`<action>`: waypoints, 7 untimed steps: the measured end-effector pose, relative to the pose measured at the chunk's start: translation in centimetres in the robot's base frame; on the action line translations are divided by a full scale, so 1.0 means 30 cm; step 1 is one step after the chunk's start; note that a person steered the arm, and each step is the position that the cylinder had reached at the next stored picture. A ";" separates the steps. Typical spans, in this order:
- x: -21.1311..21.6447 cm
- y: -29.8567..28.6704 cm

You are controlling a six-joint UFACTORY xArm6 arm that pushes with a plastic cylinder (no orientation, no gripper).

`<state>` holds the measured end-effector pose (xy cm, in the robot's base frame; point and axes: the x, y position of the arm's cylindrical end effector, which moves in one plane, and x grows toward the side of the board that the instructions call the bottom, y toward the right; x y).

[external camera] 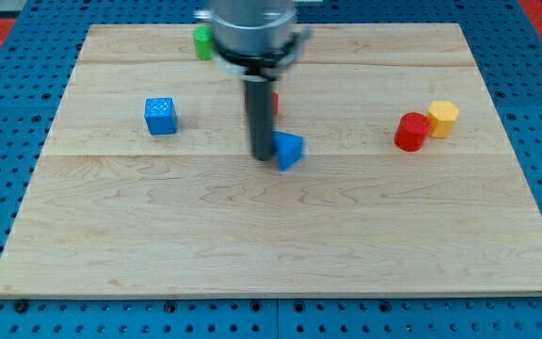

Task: Push the red star into the green star

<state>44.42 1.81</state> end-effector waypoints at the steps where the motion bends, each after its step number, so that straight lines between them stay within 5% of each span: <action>1: 0.008 0.232; 3: 0.029 0.339; 5: -0.010 -0.053; 7: -0.035 -0.077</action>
<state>43.36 -0.50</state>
